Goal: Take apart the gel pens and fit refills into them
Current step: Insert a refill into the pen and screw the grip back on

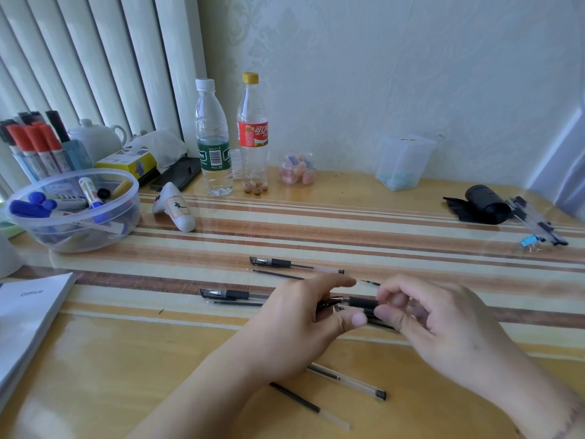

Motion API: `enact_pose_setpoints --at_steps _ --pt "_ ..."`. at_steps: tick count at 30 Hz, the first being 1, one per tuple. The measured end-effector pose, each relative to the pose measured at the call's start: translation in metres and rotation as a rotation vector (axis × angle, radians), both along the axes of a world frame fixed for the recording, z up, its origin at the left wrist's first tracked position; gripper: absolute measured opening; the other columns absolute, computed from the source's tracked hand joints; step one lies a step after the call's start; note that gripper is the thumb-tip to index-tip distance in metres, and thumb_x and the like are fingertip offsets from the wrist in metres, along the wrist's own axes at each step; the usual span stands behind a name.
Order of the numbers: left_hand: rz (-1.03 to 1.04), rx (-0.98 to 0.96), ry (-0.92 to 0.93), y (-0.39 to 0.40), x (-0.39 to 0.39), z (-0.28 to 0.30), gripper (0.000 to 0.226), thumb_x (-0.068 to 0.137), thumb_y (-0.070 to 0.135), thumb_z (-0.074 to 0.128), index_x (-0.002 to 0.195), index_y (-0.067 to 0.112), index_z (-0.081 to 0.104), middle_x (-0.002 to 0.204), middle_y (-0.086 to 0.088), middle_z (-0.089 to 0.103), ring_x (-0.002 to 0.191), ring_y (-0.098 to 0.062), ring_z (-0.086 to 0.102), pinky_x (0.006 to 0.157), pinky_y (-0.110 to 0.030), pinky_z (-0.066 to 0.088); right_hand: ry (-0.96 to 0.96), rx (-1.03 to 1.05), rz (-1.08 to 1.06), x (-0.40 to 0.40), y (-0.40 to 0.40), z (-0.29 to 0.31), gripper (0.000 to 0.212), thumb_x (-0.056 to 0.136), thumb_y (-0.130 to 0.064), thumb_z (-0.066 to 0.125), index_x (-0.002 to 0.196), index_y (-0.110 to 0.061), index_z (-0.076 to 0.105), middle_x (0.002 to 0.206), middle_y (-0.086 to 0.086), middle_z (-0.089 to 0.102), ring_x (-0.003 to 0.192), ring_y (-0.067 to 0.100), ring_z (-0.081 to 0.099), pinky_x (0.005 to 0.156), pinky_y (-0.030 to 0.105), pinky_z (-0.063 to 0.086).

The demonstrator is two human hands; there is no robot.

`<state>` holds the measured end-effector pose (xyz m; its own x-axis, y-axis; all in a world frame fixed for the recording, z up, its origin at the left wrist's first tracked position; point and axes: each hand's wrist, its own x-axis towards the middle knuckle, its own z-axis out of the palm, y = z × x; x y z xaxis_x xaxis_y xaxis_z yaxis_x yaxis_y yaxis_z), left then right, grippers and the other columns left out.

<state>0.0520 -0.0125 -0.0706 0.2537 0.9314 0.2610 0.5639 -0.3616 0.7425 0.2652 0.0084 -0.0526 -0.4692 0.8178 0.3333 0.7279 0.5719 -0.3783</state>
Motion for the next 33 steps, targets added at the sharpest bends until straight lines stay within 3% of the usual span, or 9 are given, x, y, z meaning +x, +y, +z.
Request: enact_pose_setpoints --at_steps 3,9,13,16,19,28,33 --pt "-0.004 0.024 0.05 0.0 0.001 -0.001 0.034 0.091 0.054 0.052 0.107 0.026 0.062 0.057 0.007 0.049 0.055 -0.004 0.046 0.052 -0.012 0.029 -0.012 0.033 0.002 -0.002 -0.003 0.001 0.019 0.079 -0.058 0.054 0.085 -0.041 0.057 0.068 -0.022 0.062 0.06 -0.003 0.053 0.045 0.019 0.032" --pt "0.029 0.042 0.051 0.002 -0.003 0.001 0.023 0.095 0.044 0.051 0.093 0.023 0.061 0.057 0.006 0.049 0.054 -0.007 0.044 0.05 -0.016 0.03 0.017 0.054 0.003 -0.002 -0.003 0.005 0.023 0.079 -0.062 0.055 0.085 -0.041 0.058 0.069 -0.024 0.06 0.056 -0.001 0.052 0.044 0.019 0.033" --pt "-0.037 0.053 0.13 -0.001 0.001 0.0 0.024 0.095 0.041 0.052 0.087 0.021 0.061 0.064 0.009 0.051 0.059 -0.006 0.044 0.055 -0.019 0.033 -0.01 0.094 0.049 -0.006 -0.005 0.004 0.024 0.079 -0.063 0.053 0.088 -0.041 0.058 0.069 -0.028 0.06 0.059 -0.002 0.056 0.046 0.024 0.047" --pt "-0.066 0.082 0.169 -0.006 0.006 0.0 0.017 0.096 0.041 0.05 0.096 0.025 0.056 0.078 0.011 0.055 0.07 -0.007 0.05 0.065 -0.026 0.044 0.011 0.129 0.071 -0.007 -0.005 0.003 0.021 0.08 -0.059 0.055 0.087 -0.039 0.061 0.073 -0.026 0.062 0.066 -0.015 0.055 0.048 0.022 0.047" --pt "-0.058 0.141 0.057 -0.01 0.012 0.001 0.013 0.094 0.032 0.052 0.105 0.025 0.054 0.097 0.009 0.061 0.086 -0.009 0.059 0.074 -0.032 0.05 0.043 0.182 0.091 -0.009 -0.006 0.005 0.018 0.081 -0.052 0.058 0.083 -0.036 0.064 0.073 -0.025 0.063 0.066 -0.024 0.046 0.048 0.015 0.041" --pt "-0.043 0.206 0.016 -0.011 0.015 0.005 0.015 0.086 0.017 0.053 0.1 0.021 0.057 0.092 0.006 0.06 0.086 -0.011 0.057 0.076 -0.034 0.048 0.108 0.259 0.144 -0.014 -0.007 -0.002 0.009 0.08 -0.034 0.07 0.082 -0.025 0.068 0.07 -0.017 0.062 0.056 -0.011 0.041 0.048 0.015 0.035" --pt "-0.043 0.181 -0.003 -0.011 0.015 0.006 0.018 0.087 0.016 0.051 0.103 0.021 0.056 0.094 0.007 0.06 0.089 -0.011 0.056 0.079 -0.033 0.048 0.108 0.242 0.107 -0.014 -0.008 -0.002 0.017 0.075 -0.034 0.074 0.088 -0.026 0.068 0.071 -0.024 0.057 0.059 -0.018 0.045 0.052 0.009 0.037"
